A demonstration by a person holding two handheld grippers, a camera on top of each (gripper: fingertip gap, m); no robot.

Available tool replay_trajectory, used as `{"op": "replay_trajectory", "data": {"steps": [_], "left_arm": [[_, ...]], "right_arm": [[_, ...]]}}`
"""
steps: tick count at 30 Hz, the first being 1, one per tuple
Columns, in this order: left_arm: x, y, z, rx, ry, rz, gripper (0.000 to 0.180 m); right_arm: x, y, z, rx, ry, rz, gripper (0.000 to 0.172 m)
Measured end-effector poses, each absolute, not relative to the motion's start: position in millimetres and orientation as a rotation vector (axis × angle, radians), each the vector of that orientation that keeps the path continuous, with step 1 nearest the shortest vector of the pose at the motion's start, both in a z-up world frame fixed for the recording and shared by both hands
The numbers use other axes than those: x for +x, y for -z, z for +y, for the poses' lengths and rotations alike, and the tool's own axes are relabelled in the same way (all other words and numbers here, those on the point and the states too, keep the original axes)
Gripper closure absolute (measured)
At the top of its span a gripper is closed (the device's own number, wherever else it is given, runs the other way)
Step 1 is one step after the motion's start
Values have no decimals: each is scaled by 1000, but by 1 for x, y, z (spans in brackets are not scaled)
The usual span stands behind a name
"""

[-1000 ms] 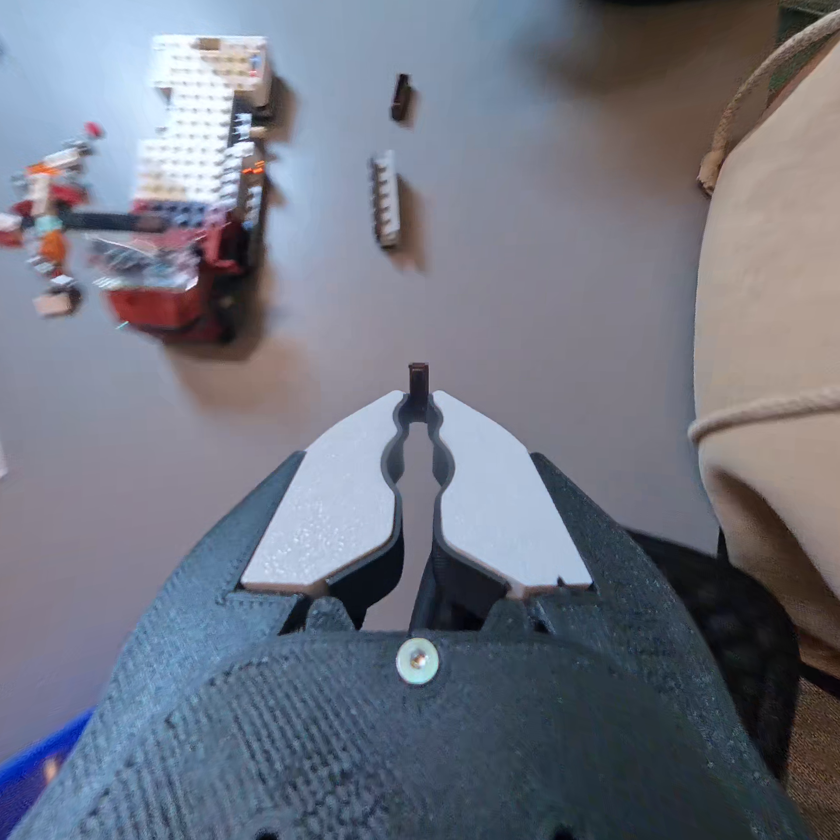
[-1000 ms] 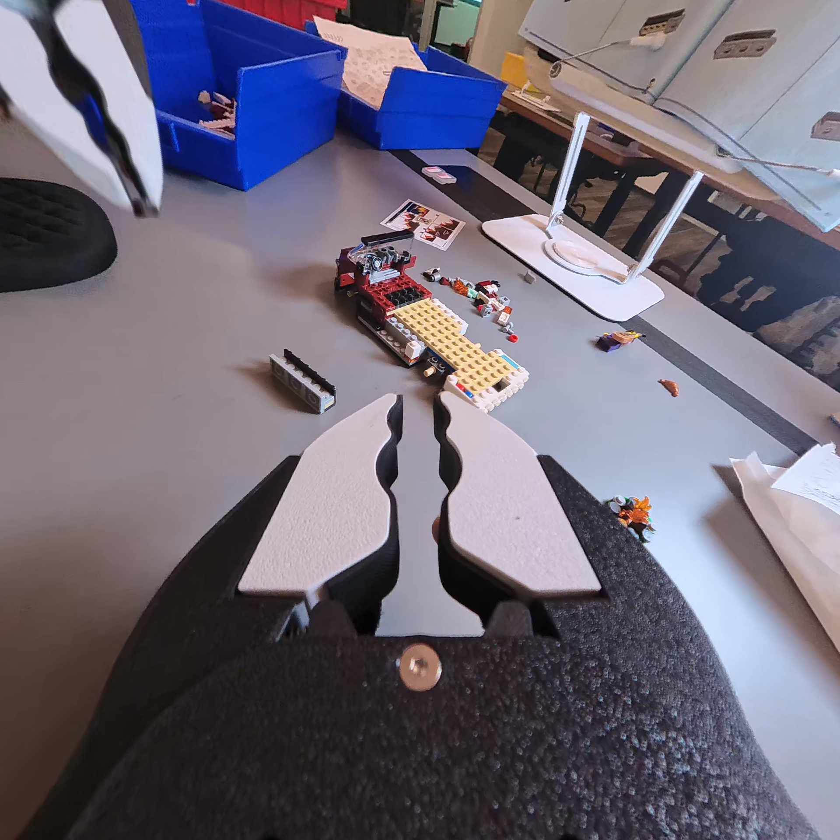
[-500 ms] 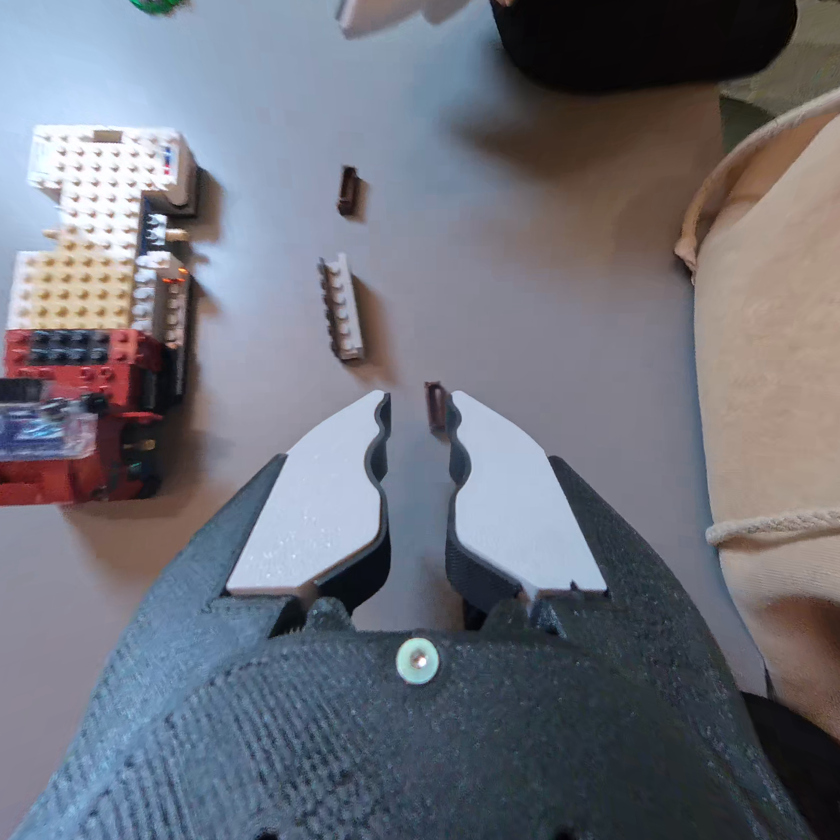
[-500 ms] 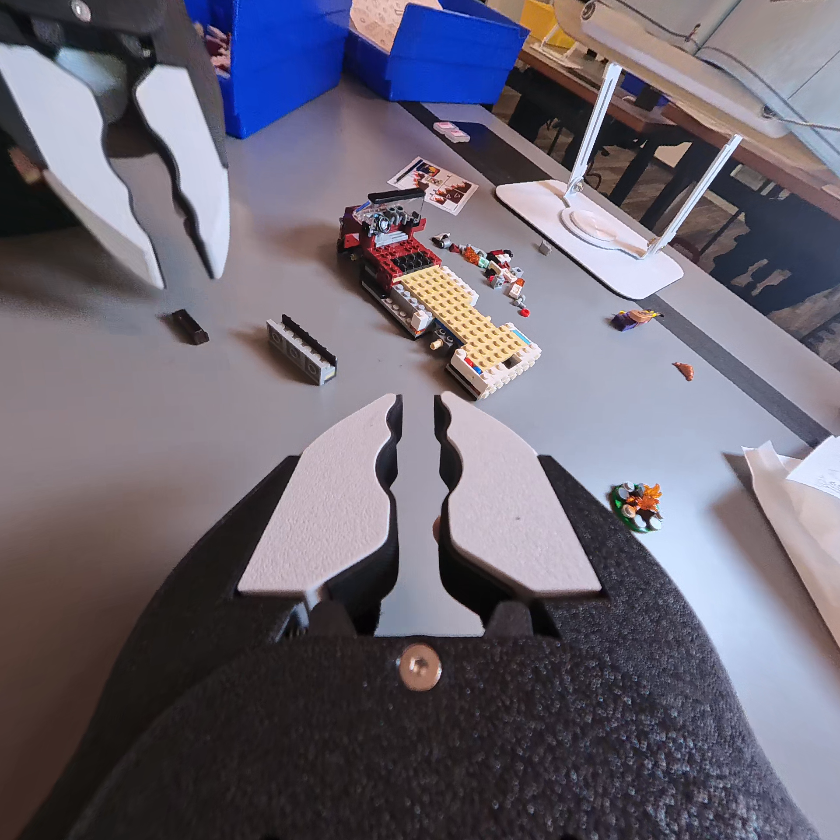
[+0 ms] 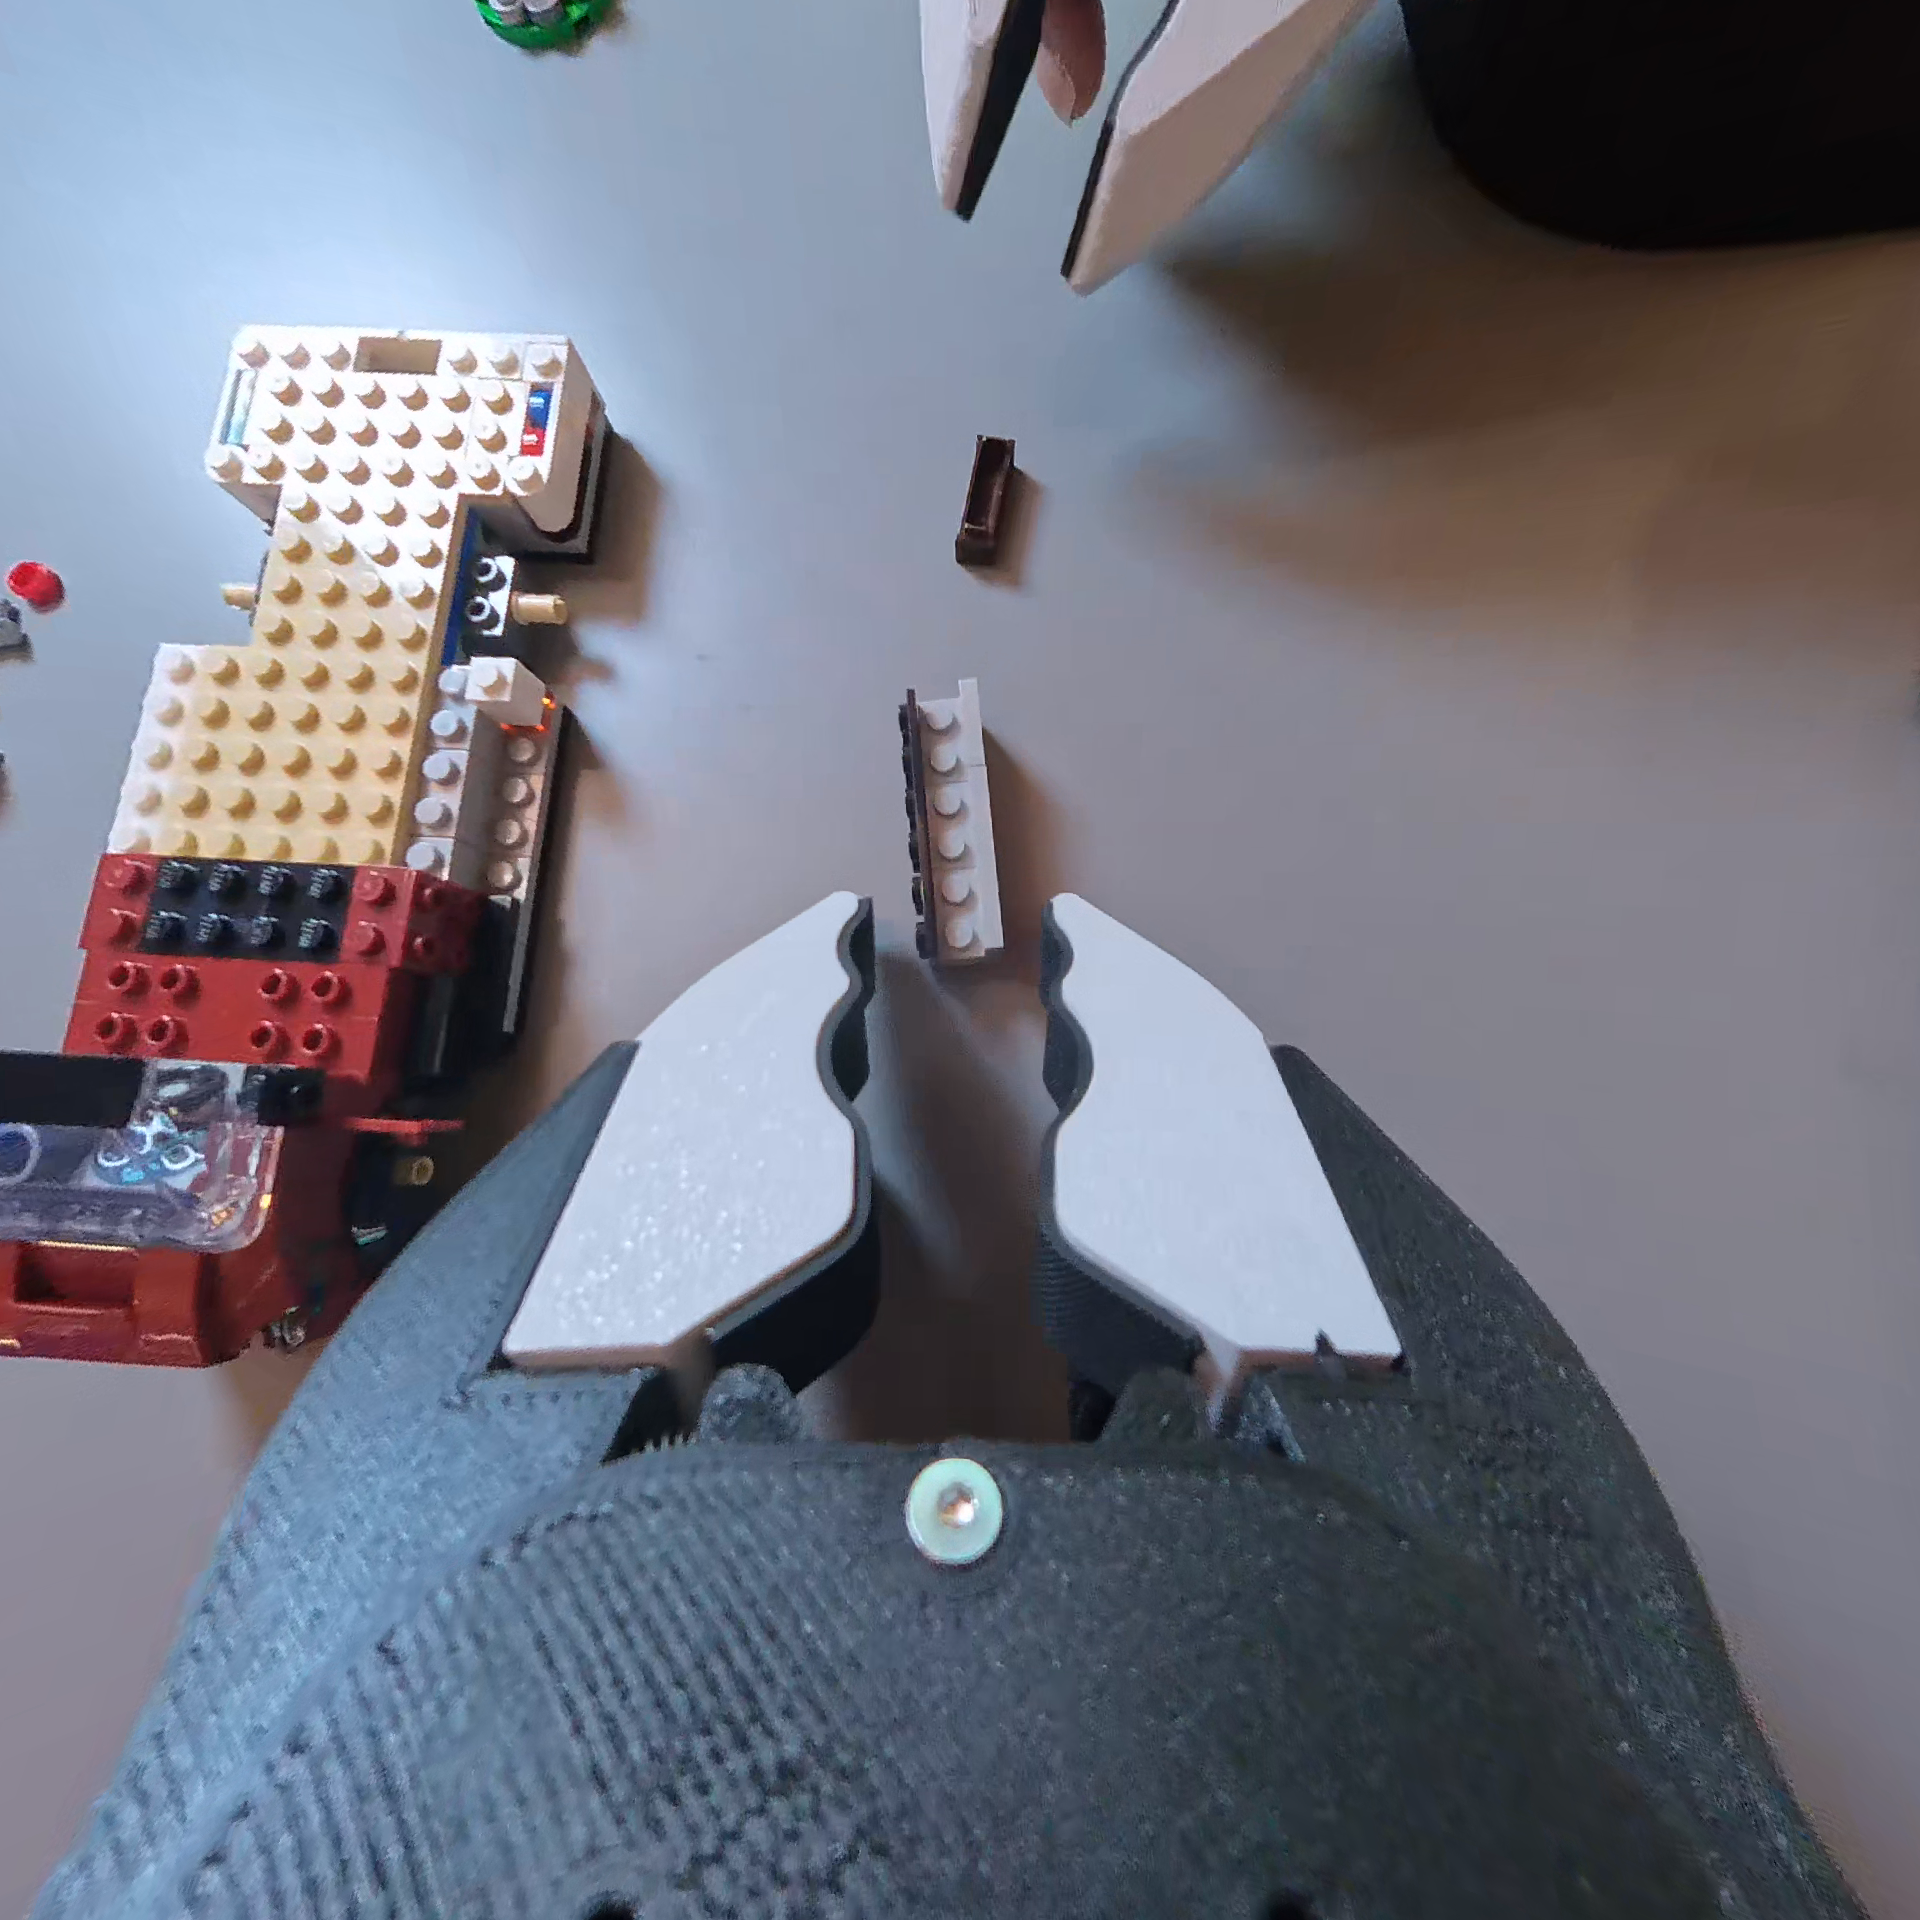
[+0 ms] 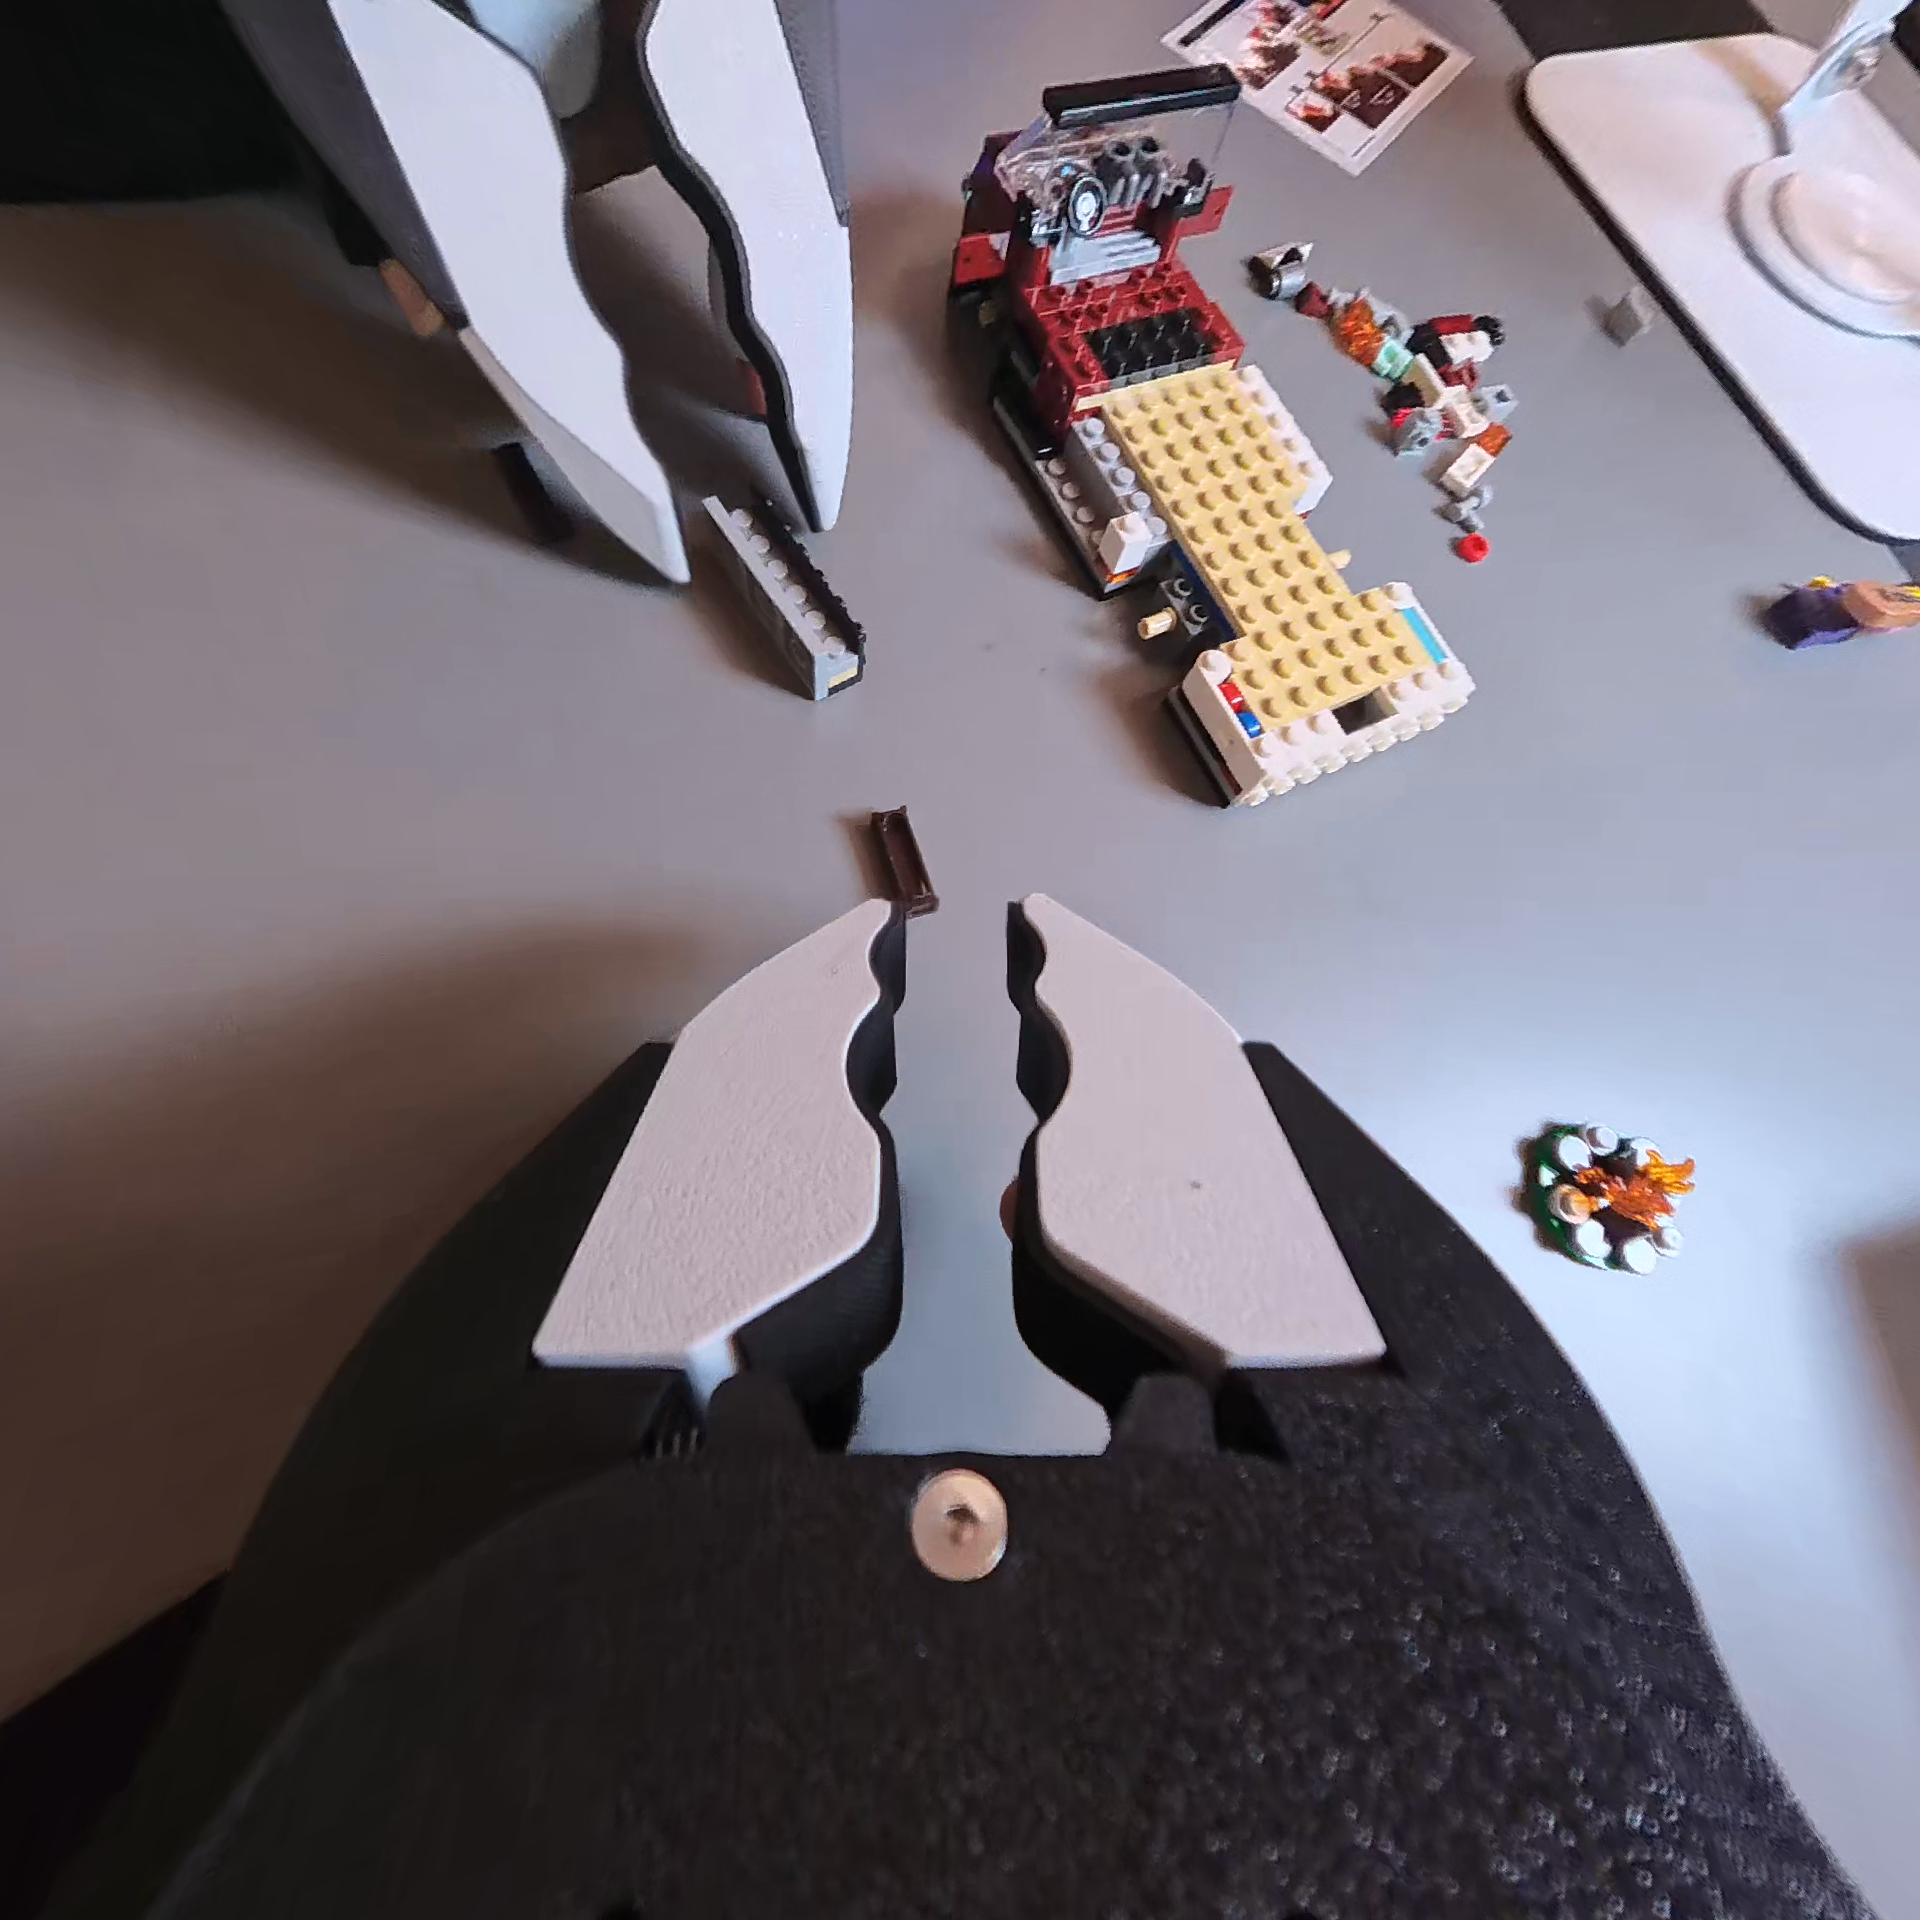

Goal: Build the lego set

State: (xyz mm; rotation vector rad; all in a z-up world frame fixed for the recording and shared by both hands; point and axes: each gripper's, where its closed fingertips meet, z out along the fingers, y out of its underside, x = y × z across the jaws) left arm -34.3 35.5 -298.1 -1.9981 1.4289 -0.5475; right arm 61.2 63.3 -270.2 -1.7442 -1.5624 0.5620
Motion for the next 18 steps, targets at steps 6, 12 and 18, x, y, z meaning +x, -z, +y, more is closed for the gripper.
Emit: {"op": "replay_trajectory", "data": {"steps": [6,12,18], "left_arm": [[-34,297,40,-1963,521,1418,165],[-36,294,42,-1849,369,1467,165],[-38,292,42,-1665,130,1559,165]], "right_arm": [[54,287,59,-1758,-518,-1695,153],[49,293,60,-1769,-492,-1803,154],[47,296,60,-1781,-493,-1846,154]]}}
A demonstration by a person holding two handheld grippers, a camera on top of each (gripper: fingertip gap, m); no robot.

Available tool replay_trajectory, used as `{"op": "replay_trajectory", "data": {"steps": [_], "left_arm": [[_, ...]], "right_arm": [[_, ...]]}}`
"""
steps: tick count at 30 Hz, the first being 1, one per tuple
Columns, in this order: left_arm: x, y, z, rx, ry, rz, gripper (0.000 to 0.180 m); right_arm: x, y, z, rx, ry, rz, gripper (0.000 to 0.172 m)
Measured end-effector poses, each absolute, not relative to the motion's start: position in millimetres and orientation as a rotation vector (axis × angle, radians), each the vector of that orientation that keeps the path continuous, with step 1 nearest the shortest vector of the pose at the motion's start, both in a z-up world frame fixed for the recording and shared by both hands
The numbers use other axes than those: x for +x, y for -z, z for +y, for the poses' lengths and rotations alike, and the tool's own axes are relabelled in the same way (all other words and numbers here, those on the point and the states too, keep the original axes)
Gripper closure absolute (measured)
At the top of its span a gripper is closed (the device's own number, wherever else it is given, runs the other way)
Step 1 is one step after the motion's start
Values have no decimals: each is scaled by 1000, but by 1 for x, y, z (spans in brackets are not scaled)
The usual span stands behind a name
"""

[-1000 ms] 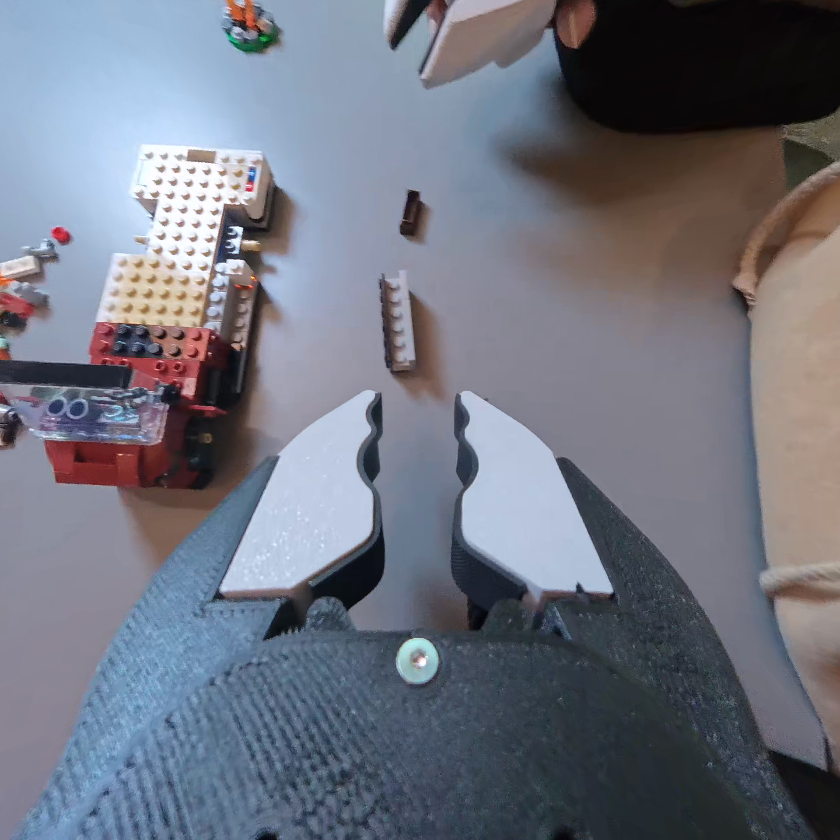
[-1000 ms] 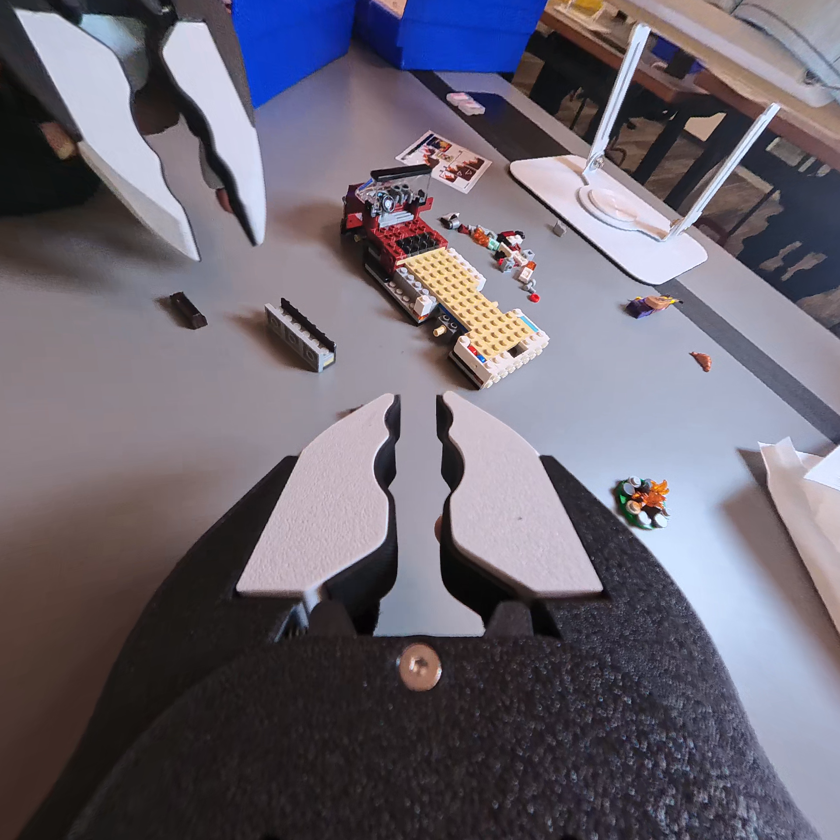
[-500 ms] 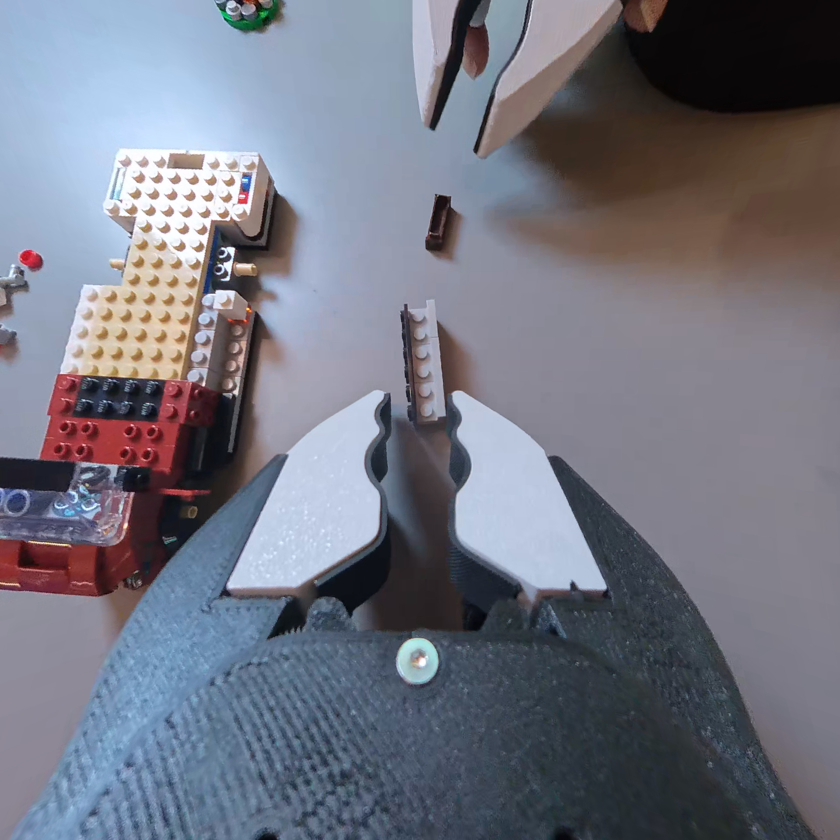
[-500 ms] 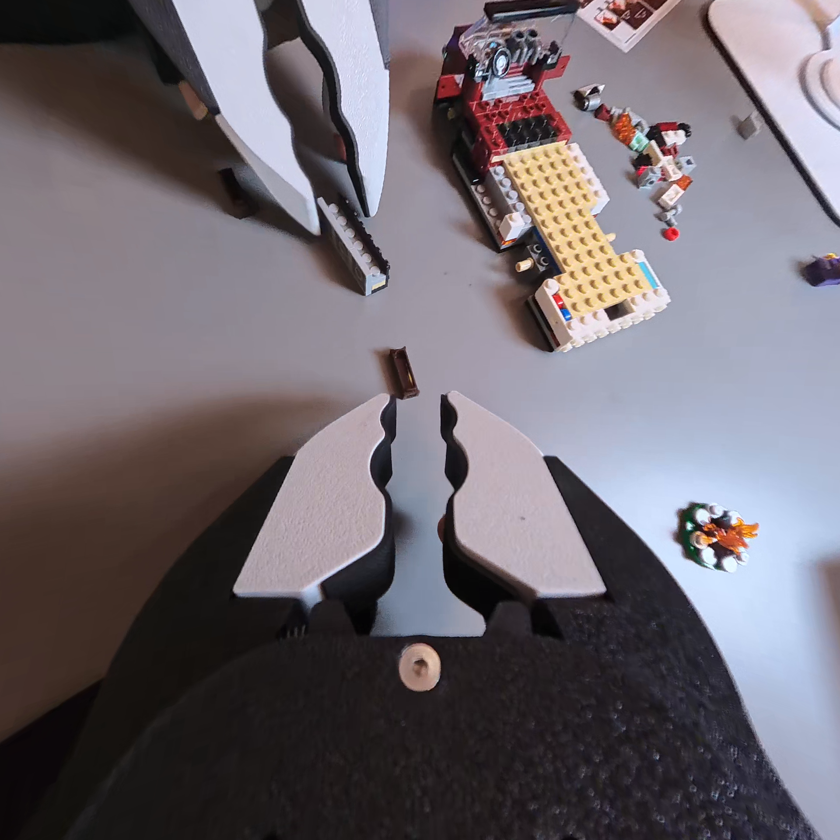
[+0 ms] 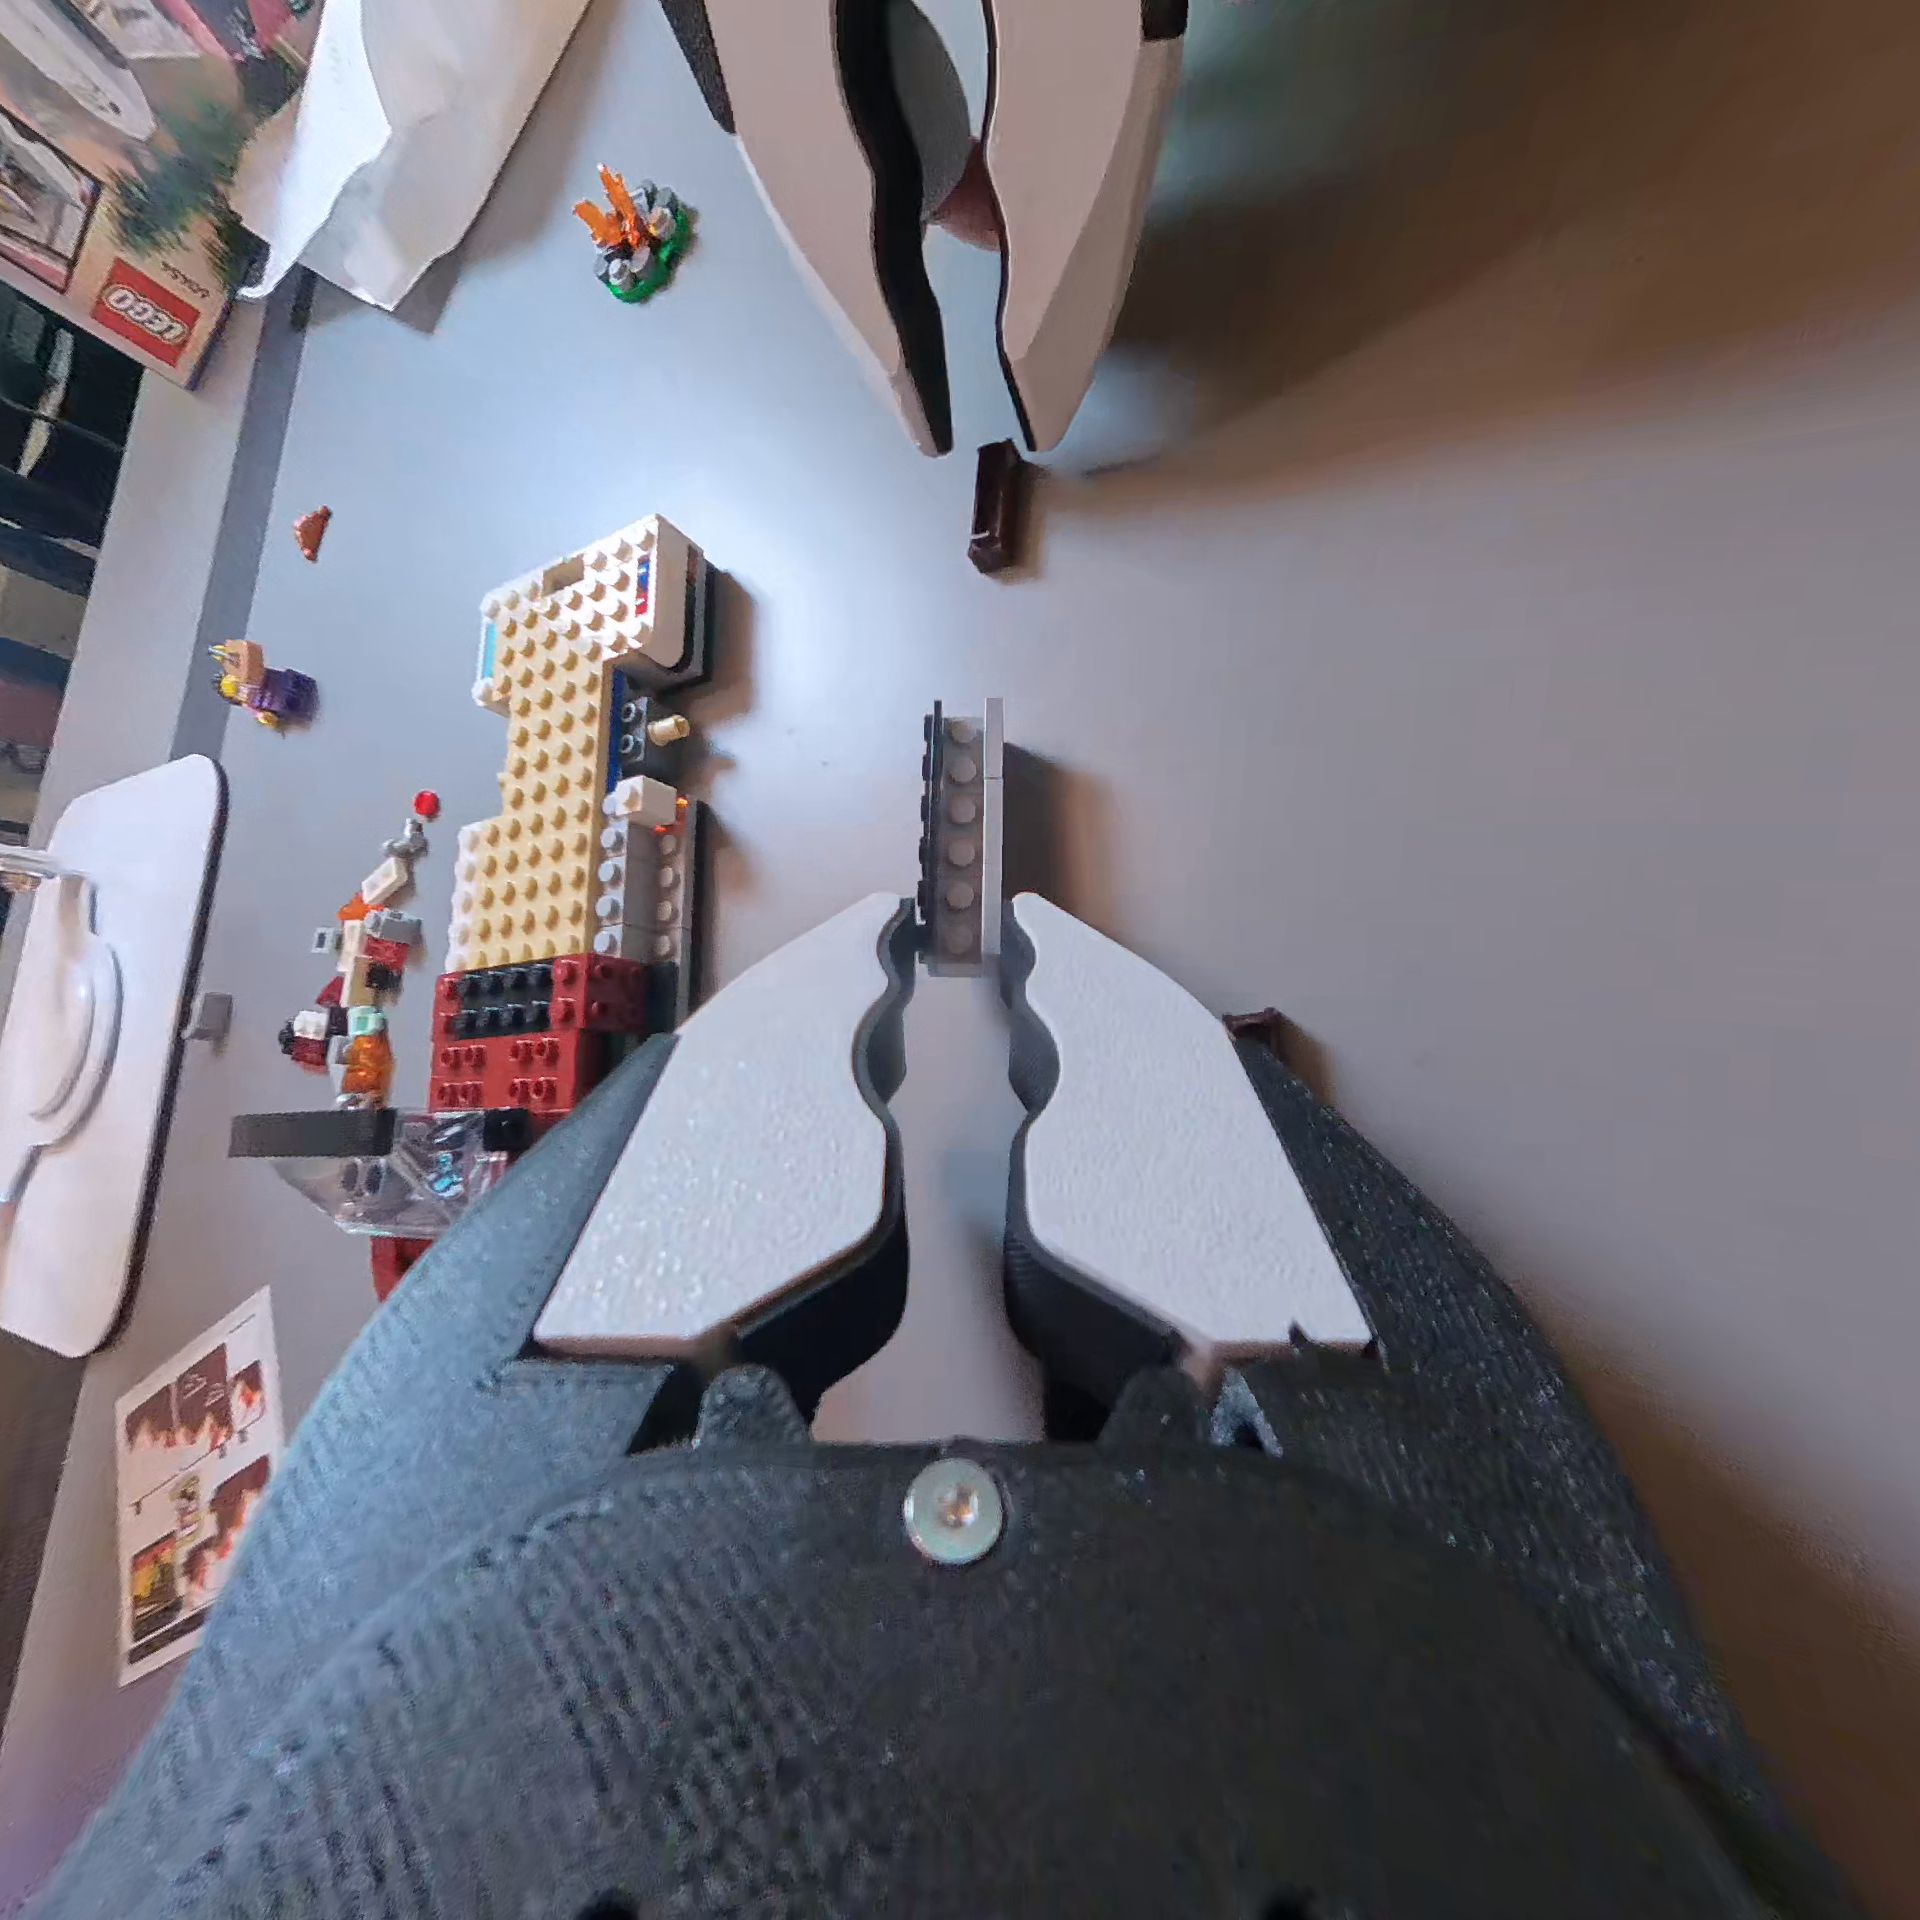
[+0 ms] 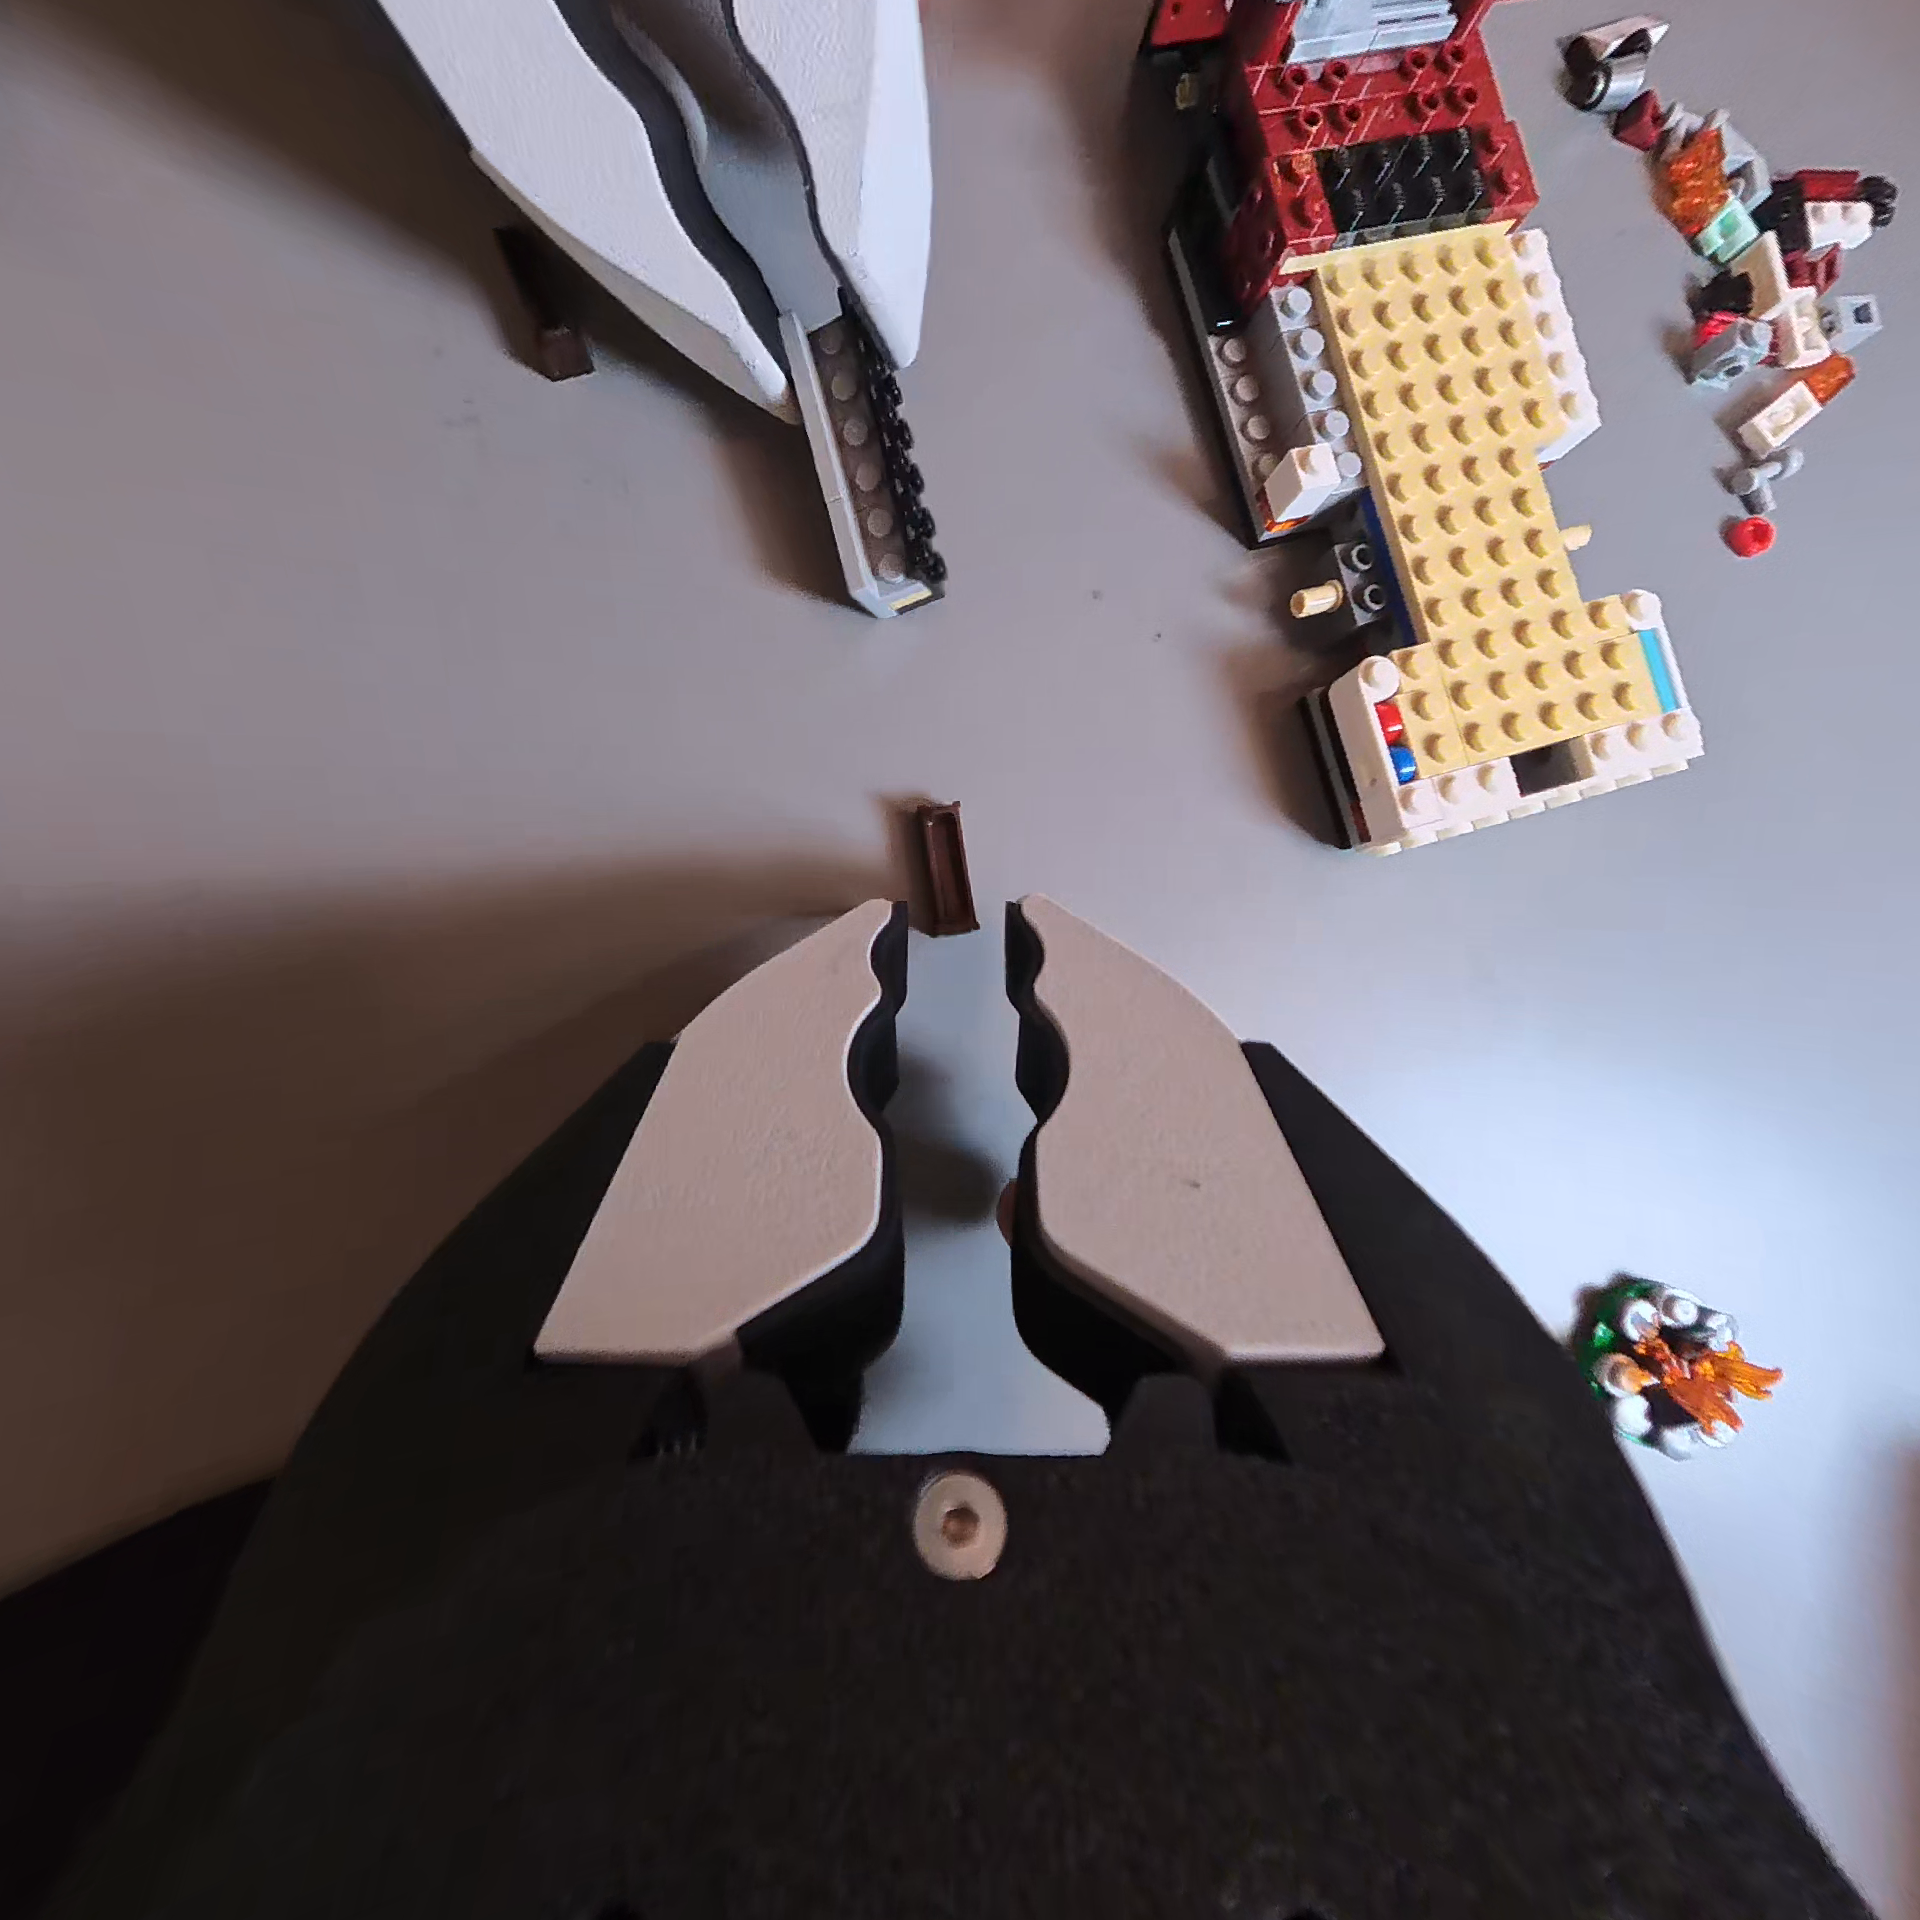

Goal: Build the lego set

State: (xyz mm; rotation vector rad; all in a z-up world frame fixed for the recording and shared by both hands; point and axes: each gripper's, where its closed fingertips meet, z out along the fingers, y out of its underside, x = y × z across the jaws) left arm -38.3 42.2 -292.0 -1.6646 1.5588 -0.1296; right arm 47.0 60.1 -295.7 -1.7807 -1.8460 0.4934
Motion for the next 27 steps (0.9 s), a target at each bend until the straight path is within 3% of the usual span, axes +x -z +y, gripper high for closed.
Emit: {"op": "replay_trajectory", "data": {"steps": [8,11,27], "left_arm": [[-39,291,39,-1702,220,1536,165],[-38,292,37,-1706,233,1541,165],[-32,297,24,-1871,513,1464,162]], "right_arm": [[45,300,58,-1801,-499,-1871,155],[44,300,56,-1797,-510,-1889,164],[23,287,40,-1624,-617,-1901,164]]}}
